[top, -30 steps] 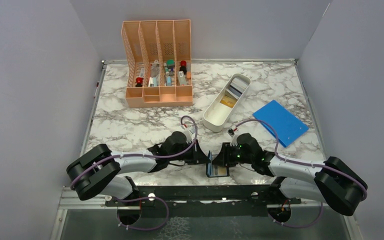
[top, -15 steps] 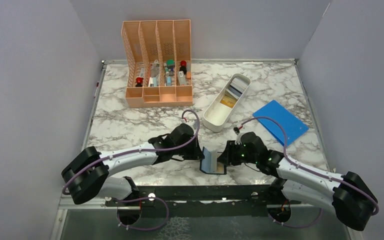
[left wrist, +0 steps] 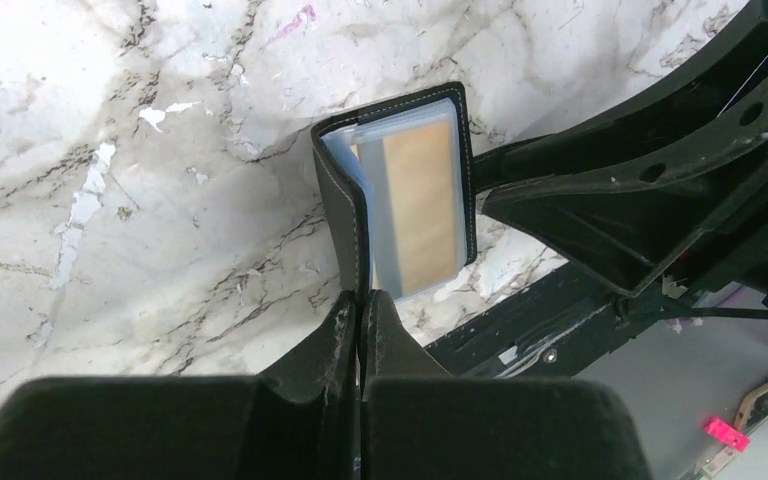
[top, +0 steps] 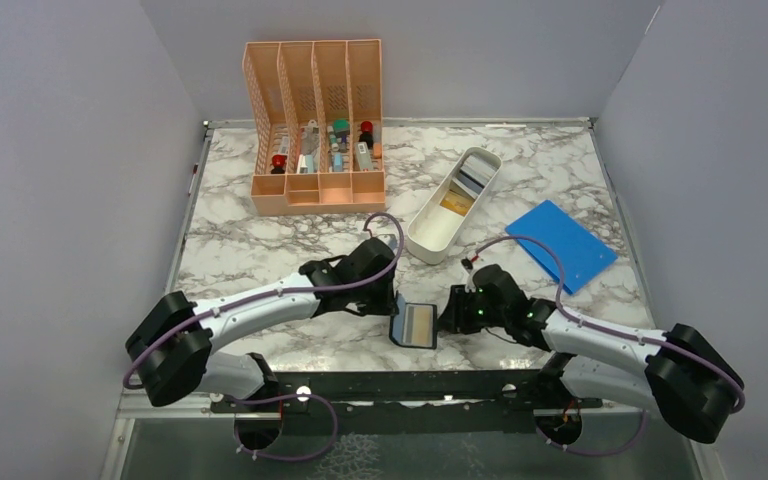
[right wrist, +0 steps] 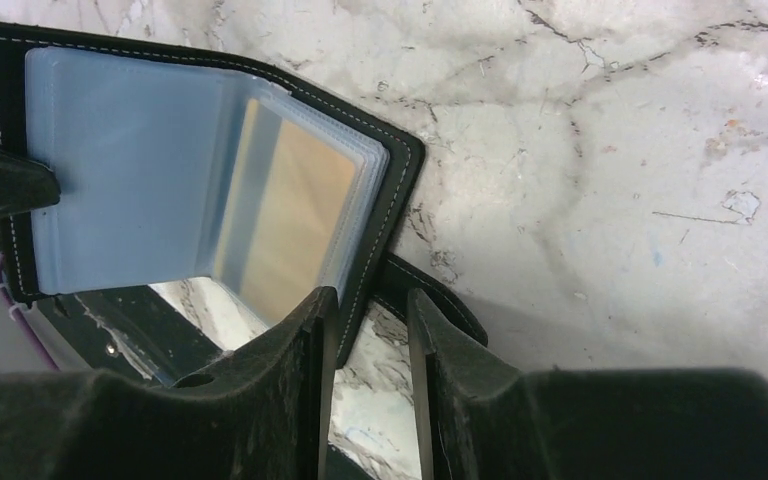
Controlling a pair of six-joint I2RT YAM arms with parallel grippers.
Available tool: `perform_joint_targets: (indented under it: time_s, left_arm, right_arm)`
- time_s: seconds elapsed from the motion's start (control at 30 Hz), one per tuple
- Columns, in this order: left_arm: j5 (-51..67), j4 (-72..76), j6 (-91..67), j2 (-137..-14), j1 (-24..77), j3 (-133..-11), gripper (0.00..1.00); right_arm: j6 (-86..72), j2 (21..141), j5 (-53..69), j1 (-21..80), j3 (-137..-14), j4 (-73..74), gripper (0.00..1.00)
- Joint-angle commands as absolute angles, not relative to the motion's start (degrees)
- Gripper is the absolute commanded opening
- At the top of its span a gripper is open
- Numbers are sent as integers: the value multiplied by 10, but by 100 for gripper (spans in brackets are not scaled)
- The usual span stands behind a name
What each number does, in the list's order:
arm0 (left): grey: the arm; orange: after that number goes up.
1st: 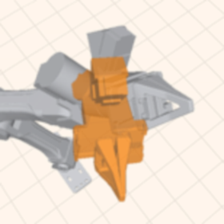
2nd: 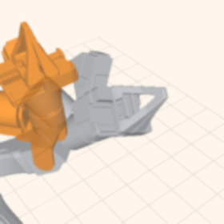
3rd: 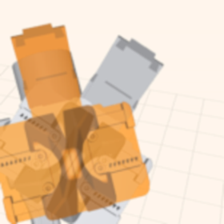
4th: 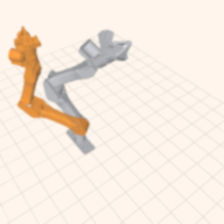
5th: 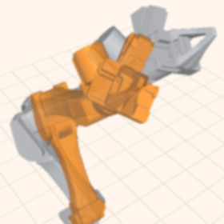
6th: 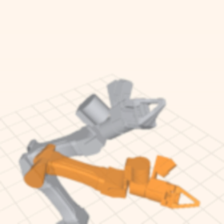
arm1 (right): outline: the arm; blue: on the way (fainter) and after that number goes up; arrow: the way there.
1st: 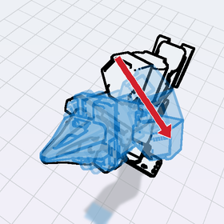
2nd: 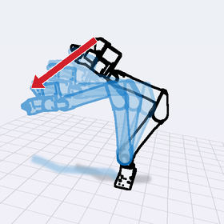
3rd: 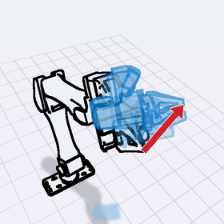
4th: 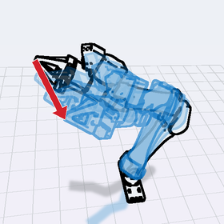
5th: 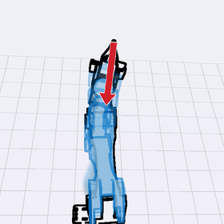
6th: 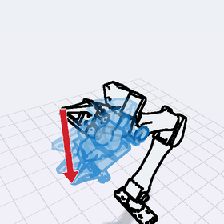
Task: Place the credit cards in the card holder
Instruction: Turn over the card slot in the card holder, then pick up the credit card from the storage box.
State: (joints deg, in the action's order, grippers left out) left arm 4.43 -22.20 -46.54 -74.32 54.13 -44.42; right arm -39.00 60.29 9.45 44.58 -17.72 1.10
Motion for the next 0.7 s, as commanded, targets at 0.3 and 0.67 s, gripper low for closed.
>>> perform_joint_targets:
  time_s: [0.3, 0.67]
  left_arm:
    - [85, -177, -449, -809, 548, -465, 0]
    - [85, -153, -458, -758, 513, -409, 0]
  right_arm:
    - [-393, 654, 89, 449, -162, -58, 35]
    - [-288, 552, -30, 449, -292, 89, 51]
